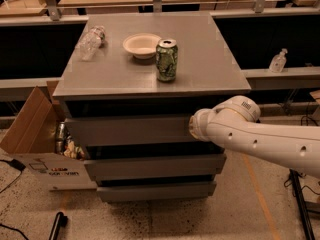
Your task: Close top drawer
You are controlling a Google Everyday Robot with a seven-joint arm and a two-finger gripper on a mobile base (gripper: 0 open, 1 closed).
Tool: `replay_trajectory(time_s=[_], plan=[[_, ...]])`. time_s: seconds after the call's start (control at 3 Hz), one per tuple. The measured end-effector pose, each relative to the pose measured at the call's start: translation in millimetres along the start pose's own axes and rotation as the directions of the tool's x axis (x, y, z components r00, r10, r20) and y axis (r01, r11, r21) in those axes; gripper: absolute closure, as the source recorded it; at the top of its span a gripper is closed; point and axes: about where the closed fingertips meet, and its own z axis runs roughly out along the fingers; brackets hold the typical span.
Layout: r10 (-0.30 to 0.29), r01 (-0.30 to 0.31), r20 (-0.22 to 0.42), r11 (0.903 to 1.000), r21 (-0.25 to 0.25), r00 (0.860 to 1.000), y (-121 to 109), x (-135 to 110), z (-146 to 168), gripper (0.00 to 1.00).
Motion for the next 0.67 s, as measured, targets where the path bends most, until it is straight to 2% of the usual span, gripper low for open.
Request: replay_trajectory(time_s=[0.33,0.67], plan=[[0.004,-0.003,0.039,0.9999,-0.013,0.999,26.6,-7.2,-7.1,1.00],[0.036,-0.029,0.087,0.9963,-0.081,0.996,64.6,-18.6,-14.0,1.00]])
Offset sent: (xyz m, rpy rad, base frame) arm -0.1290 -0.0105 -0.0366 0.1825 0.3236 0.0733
